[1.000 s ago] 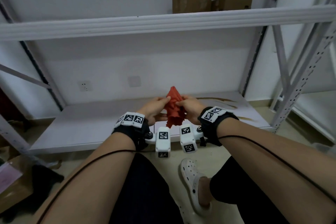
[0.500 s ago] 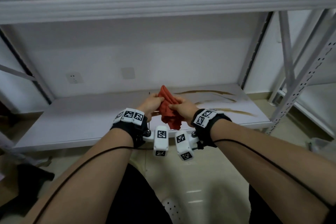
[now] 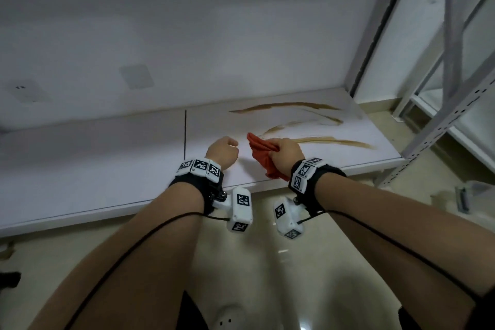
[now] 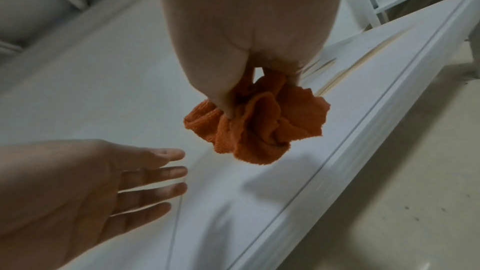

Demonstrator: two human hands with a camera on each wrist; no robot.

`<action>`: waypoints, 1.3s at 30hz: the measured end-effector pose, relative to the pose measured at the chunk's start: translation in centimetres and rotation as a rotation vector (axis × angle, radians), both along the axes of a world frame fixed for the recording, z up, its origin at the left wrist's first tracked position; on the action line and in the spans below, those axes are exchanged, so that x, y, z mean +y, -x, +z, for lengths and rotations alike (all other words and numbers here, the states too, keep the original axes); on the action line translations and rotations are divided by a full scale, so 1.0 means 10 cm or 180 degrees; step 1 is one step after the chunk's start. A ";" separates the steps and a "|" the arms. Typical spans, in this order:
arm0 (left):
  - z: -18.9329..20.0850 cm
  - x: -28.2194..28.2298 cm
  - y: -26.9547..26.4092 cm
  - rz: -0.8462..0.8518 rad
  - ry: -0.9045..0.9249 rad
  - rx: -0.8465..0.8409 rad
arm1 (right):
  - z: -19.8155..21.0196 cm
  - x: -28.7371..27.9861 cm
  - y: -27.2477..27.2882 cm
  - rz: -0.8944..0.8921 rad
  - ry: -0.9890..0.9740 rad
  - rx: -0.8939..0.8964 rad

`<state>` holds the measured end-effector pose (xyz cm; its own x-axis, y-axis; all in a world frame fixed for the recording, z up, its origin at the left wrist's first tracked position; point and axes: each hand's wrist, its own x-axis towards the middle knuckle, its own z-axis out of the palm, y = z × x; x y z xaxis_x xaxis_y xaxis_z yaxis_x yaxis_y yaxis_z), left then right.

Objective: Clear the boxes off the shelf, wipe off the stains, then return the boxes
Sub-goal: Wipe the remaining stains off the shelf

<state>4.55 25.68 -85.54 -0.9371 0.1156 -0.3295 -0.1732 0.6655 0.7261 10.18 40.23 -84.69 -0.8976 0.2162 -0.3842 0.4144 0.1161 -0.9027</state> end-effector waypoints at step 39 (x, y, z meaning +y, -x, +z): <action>-0.89 0.20 0.23 -0.0487 0.1715 -0.0395 | -1.04 0.31 0.83 0.3835 -0.3848 0.0223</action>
<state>2.29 27.65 -94.46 -0.8734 0.0321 -0.4860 -0.1082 0.9601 0.2578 1.85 43.37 -95.10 -0.7658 -0.4292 -0.4790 -0.4471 0.8906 -0.0833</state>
